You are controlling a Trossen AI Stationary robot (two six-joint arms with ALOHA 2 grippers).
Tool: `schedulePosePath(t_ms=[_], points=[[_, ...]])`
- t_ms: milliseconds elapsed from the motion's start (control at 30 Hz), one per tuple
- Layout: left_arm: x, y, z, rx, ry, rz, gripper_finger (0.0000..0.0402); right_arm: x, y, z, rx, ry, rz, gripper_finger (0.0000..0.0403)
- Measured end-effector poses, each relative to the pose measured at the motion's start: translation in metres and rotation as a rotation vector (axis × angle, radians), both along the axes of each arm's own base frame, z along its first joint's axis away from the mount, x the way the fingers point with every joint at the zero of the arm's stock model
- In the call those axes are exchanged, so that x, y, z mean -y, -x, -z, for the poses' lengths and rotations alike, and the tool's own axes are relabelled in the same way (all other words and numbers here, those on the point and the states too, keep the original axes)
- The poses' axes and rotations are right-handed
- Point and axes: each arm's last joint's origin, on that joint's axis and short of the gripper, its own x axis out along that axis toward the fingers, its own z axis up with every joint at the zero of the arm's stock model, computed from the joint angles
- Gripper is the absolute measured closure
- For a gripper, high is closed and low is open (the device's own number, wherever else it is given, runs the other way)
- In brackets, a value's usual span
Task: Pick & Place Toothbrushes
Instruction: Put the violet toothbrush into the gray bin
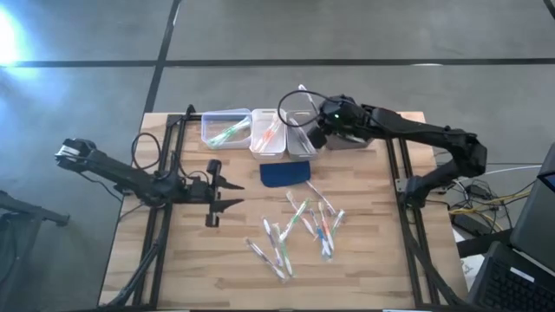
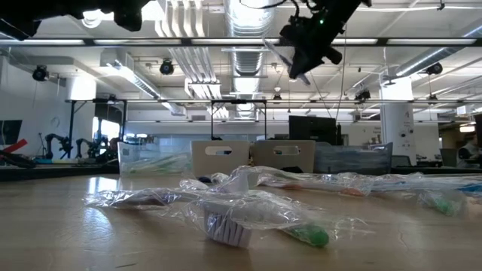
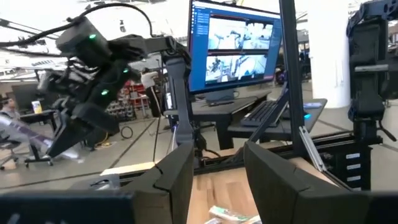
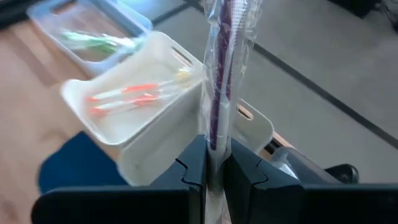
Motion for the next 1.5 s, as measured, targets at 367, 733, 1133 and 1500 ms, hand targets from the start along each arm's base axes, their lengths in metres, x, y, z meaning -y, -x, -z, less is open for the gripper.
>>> schedulePosePath(t_ms=[367,733,1133,1500], points=[[0.001,-0.001,0.01,-0.104,0.02,0.011,0.0255,0.036,-0.02,0.034,-0.155,-0.155,0.041,0.0378],[0.001,-0.002,0.013,-0.136,0.012,0.012,0.0255,0.057,-0.038,0.068,-0.258,-0.249,0.055,0.0378],[0.001,-0.002,0.013,-0.136,0.012,0.012,0.0255,0.063,-0.045,0.086,-0.255,-0.342,0.095,0.0378],[0.001,-0.002,0.013,-0.14,0.031,0.015,0.0255,0.063,-0.045,0.087,-0.243,-0.356,0.12,0.0378]])
